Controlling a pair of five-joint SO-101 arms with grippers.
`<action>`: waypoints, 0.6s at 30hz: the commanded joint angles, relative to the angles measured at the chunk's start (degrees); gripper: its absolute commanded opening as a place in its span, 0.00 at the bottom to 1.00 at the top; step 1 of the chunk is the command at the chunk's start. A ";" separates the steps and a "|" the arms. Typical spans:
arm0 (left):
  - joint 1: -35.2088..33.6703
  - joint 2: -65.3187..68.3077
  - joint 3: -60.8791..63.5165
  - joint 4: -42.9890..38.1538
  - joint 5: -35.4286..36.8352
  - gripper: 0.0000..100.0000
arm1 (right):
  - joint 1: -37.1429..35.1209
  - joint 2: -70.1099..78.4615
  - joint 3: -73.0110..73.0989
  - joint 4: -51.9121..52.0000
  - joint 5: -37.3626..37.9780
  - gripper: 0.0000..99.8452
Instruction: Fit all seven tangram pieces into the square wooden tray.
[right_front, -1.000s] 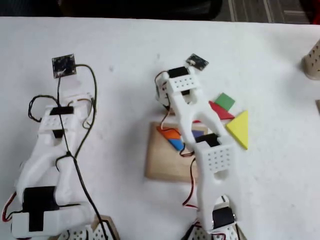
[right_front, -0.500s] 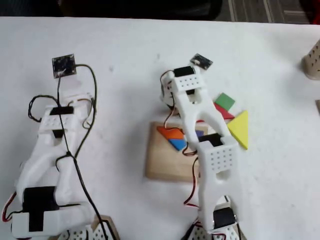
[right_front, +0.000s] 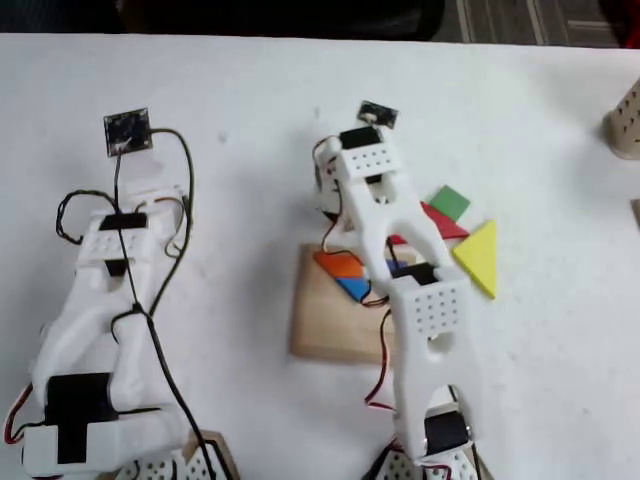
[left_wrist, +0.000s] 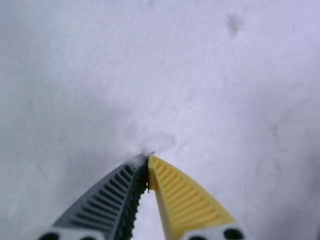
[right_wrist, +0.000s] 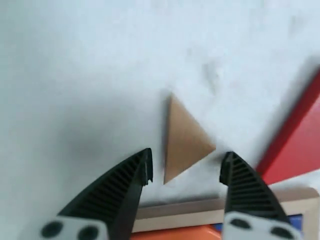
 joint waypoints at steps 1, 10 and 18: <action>-0.84 0.04 -0.09 0.35 0.26 0.03 | 1.98 -1.10 -2.46 -0.66 0.79 0.23; -0.84 0.04 -0.09 0.35 0.26 0.03 | 2.07 -1.10 -2.11 -2.95 0.79 0.23; -0.84 0.04 -0.09 0.35 0.26 0.03 | 2.42 1.27 -2.46 -4.44 1.23 0.10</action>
